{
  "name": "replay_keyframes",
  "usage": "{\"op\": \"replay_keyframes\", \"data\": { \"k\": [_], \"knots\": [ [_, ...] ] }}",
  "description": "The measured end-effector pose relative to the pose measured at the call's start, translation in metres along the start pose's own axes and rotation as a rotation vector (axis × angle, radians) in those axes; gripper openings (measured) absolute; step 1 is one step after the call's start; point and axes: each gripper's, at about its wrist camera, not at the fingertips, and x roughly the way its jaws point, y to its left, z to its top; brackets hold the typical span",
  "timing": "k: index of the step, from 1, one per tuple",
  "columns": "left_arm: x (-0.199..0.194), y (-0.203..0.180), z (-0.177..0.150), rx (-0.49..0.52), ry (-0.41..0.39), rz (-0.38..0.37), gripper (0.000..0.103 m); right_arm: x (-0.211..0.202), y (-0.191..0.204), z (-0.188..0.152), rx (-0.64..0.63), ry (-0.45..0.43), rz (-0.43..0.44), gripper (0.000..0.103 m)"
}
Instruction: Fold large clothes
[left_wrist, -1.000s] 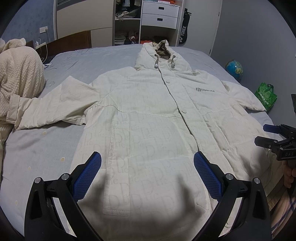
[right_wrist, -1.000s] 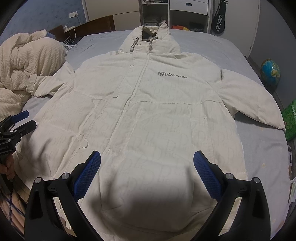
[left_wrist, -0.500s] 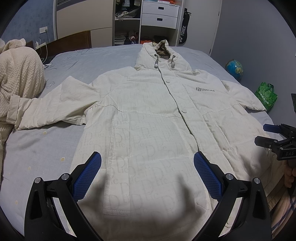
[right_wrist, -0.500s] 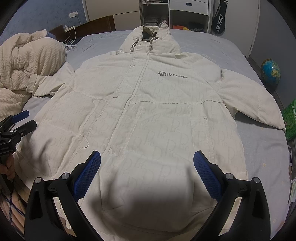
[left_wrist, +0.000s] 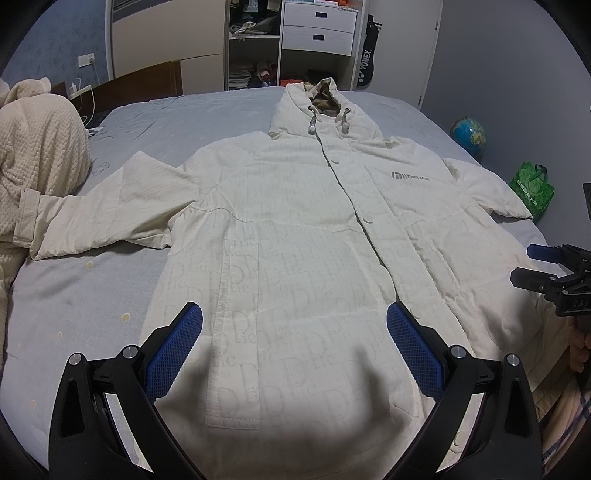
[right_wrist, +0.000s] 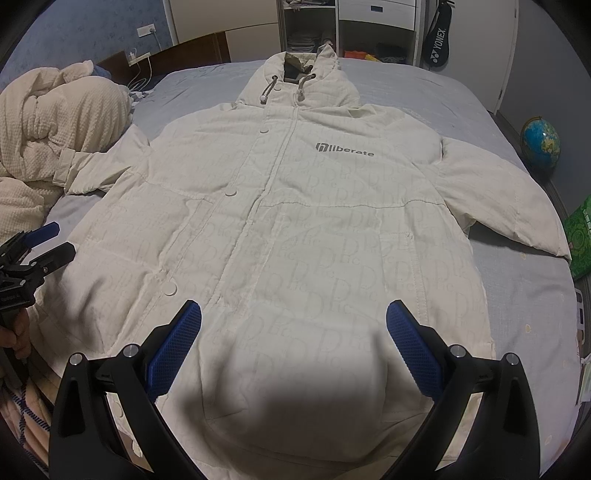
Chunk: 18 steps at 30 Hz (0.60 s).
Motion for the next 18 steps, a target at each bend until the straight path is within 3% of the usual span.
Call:
{"op": "replay_keyframes", "data": {
  "k": [18],
  "knots": [
    [-0.001, 0.002, 0.015, 0.005, 0.018, -0.012, 0.096, -0.020, -0.014, 0.016, 0.025, -0.043, 0.013, 0.097]
  ]
}}
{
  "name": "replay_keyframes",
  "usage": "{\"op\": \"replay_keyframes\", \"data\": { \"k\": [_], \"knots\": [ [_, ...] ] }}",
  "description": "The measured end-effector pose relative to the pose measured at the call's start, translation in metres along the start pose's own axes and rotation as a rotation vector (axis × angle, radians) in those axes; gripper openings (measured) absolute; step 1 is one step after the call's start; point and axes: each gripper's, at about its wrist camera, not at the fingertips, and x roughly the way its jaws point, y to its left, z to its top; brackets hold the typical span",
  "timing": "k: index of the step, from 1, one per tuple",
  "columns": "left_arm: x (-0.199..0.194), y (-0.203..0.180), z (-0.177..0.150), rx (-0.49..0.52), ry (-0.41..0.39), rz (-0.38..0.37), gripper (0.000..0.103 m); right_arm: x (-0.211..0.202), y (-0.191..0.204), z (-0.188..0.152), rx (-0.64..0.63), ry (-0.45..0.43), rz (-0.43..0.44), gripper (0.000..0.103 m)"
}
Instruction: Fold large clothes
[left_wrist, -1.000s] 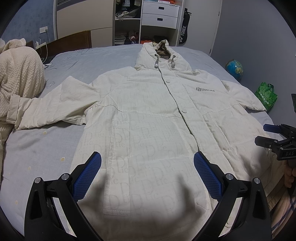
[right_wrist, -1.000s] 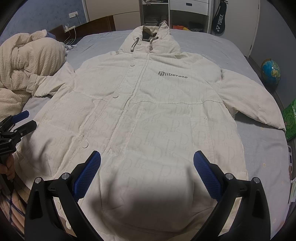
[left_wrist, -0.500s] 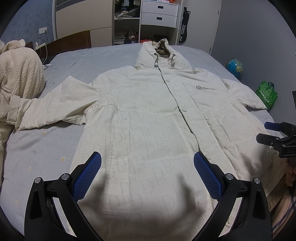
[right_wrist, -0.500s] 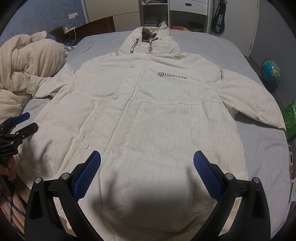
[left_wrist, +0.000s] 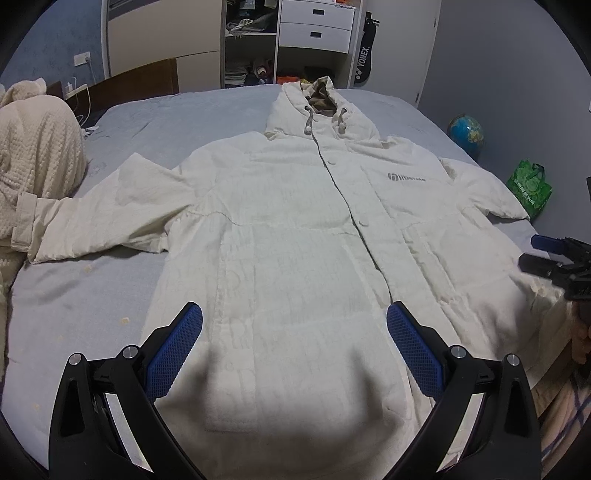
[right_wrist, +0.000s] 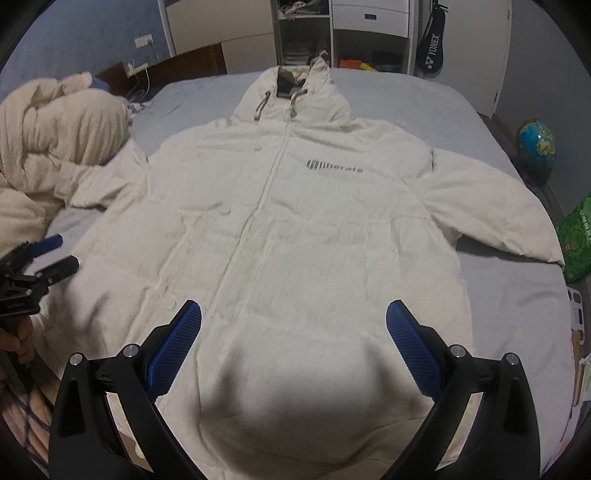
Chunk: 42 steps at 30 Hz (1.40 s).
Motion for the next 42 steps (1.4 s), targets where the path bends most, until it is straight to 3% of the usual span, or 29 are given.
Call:
{"op": "replay_keyframes", "data": {
  "k": [5, 10, 18, 24, 28, 33, 36, 39, 42],
  "knots": [
    [-0.002, 0.004, 0.019, 0.038, -0.004, 0.044, 0.096, -0.036, -0.050, 0.031, 0.123, -0.072, 0.069, 0.097],
    [0.009, 0.016, 0.035, -0.033, 0.008, 0.033, 0.096, -0.050, -0.131, 0.050, 0.249, -0.104, 0.055, 0.097],
    [0.038, 0.006, 0.044, -0.035, 0.075, 0.004, 0.096, -0.026, -0.295, 0.024, 0.579, -0.134, -0.016, 0.097],
    [0.057, 0.002, 0.037, -0.016, 0.111, 0.005, 0.096, 0.004, -0.389, 0.000, 0.861, -0.176, 0.033, 0.096],
    [0.064, 0.004, 0.030, -0.006, 0.129, 0.029, 0.096, 0.026, -0.425, -0.008, 0.979, -0.199, 0.086, 0.093],
    [0.068, 0.003, 0.025, 0.009, 0.123, 0.050, 0.096, 0.053, -0.458, -0.013, 1.091, -0.201, 0.106, 0.072],
    [0.071, 0.001, 0.025, 0.010, 0.120, 0.039, 0.096, 0.070, -0.470, -0.015, 1.160, -0.185, 0.096, 0.070],
    [0.073, -0.002, 0.022, 0.029, 0.130, 0.036, 0.096, 0.077, -0.484, -0.016, 1.227, -0.239, 0.101, 0.068],
    [0.076, -0.003, 0.019, 0.043, 0.140, 0.037, 0.096, 0.075, -0.497, -0.019, 1.292, -0.277, 0.090, 0.054]
  ]
}}
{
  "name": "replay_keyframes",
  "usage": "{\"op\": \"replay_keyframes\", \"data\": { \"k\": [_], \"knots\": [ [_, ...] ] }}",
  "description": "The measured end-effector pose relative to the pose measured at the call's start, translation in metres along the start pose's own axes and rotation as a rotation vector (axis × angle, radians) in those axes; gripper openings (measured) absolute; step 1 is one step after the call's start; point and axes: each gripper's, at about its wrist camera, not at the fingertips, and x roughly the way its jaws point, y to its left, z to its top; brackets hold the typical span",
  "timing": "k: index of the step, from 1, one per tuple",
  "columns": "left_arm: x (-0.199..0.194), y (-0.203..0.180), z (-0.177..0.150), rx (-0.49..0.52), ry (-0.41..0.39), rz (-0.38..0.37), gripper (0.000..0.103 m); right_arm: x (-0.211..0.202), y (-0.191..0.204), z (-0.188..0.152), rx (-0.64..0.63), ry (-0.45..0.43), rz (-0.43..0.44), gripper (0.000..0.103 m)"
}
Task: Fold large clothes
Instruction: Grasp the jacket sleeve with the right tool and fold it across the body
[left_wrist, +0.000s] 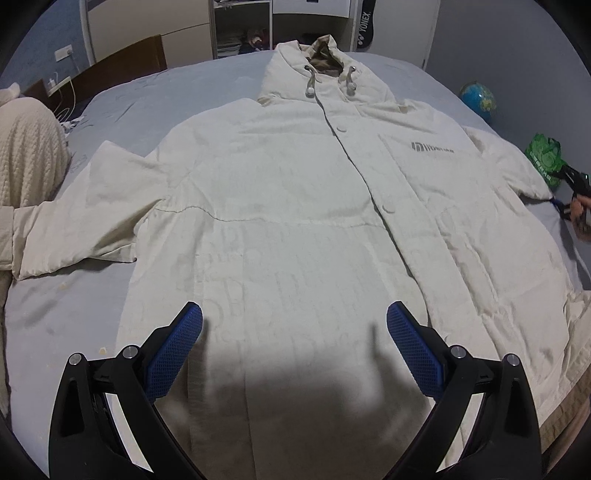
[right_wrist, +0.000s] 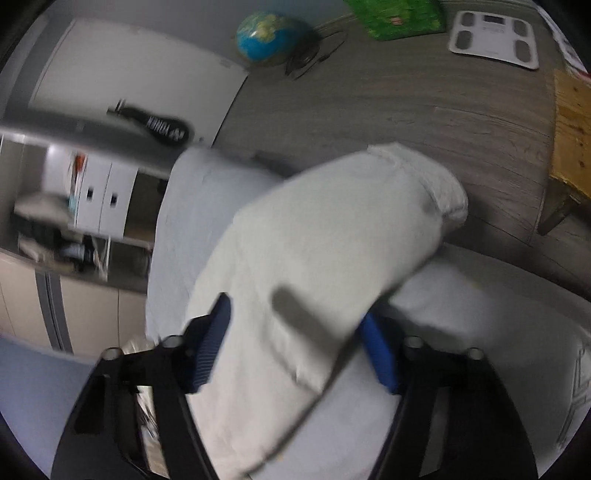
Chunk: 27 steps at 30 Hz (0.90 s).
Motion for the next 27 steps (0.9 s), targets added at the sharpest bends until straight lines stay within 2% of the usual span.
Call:
{"op": "replay_keyframes", "data": {
  "k": [2, 4, 8, 14, 19, 27],
  "knots": [
    [0.002, 0.001, -0.001, -0.007, 0.004, 0.002, 0.096, 0.003, -0.006, 0.009, 0.055, -0.007, -0.002, 0.013],
    [0.003, 0.004, -0.002, -0.019, 0.000, 0.002, 0.096, 0.002, -0.004, 0.010, 0.045, -0.014, -0.003, 0.009],
    [0.004, 0.010, -0.004, -0.047, -0.018, -0.008, 0.096, -0.016, 0.014, 0.004, -0.018, -0.069, 0.049, 0.007],
    [0.002, 0.015, -0.007, -0.064, -0.041, -0.024, 0.096, -0.043, 0.094, -0.023, -0.200, -0.063, 0.158, 0.005],
    [-0.003, 0.021, -0.006, -0.093, -0.072, -0.039, 0.096, -0.055, 0.169, -0.076, -0.354, -0.022, 0.242, 0.004],
    [-0.017, 0.027, -0.006, -0.121, -0.123, -0.045, 0.096, -0.038, 0.247, -0.190, -0.542, 0.095, 0.274, 0.003]
  ]
}}
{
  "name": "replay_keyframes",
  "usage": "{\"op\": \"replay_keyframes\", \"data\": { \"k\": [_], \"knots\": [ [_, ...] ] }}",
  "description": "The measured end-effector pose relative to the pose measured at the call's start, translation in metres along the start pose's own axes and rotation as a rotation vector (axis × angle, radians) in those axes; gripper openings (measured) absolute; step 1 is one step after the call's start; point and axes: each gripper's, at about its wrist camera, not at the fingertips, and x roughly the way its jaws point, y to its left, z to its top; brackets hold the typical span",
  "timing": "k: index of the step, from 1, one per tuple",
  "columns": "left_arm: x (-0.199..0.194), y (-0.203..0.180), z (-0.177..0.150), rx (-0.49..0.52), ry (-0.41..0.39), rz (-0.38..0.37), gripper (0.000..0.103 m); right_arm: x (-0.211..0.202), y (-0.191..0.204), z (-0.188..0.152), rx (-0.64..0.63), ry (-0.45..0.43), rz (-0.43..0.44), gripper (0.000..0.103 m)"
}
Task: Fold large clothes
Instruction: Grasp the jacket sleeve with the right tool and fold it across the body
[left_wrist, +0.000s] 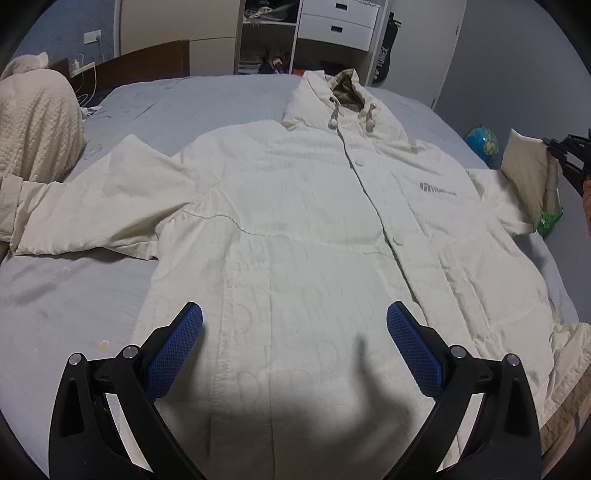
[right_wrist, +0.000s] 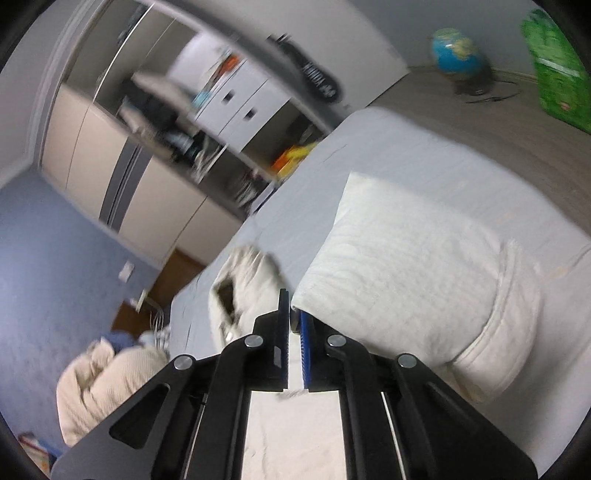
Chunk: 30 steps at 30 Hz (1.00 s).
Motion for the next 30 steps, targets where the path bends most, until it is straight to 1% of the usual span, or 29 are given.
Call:
{"op": "replay_keyframes", "data": {
  "k": [6, 10, 11, 13, 15, 18, 22, 24, 27, 29, 30],
  "knots": [
    [-0.007, -0.002, 0.000, 0.016, -0.025, 0.007, 0.096, 0.042, 0.062, -0.053, -0.103, 0.108, 0.030, 0.003],
    [-0.008, -0.003, 0.000, 0.026, -0.028, 0.010, 0.096, 0.068, 0.089, -0.094, -0.178, 0.196, 0.033, 0.003],
    [-0.008, -0.003, 0.000, 0.027, -0.027, 0.011, 0.096, 0.079, 0.097, -0.108, -0.201, 0.232, 0.031, 0.002],
    [-0.007, -0.003, 0.000, 0.028, -0.026, 0.012, 0.096, 0.093, 0.103, -0.130, -0.244, 0.283, 0.014, 0.002],
    [-0.008, -0.002, -0.001, 0.026, -0.025, 0.013, 0.096, 0.111, 0.109, -0.159, -0.283, 0.350, -0.001, 0.002],
    [-0.005, -0.001, 0.000, 0.021, -0.016, 0.021, 0.096, 0.130, 0.111, -0.196, -0.341, 0.428, -0.028, 0.002],
    [0.000, 0.003, 0.000, 0.003, -0.001, 0.031, 0.096, 0.152, 0.112, -0.230, -0.397, 0.498, -0.064, 0.003],
    [0.001, 0.004, 0.000, -0.003, 0.005, 0.034, 0.096, 0.158, 0.108, -0.237, -0.420, 0.517, -0.092, 0.003],
    [0.003, 0.004, -0.001, -0.003, 0.013, 0.039, 0.096, 0.163, 0.099, -0.246, -0.435, 0.571, -0.123, 0.004],
    [0.004, 0.004, -0.001, 0.000, 0.015, 0.042, 0.096, 0.159, 0.097, -0.245, -0.449, 0.588, -0.132, 0.004],
    [0.004, 0.004, -0.002, 0.003, 0.016, 0.044, 0.096, 0.153, 0.095, -0.245, -0.455, 0.588, -0.131, 0.007]
  ]
}}
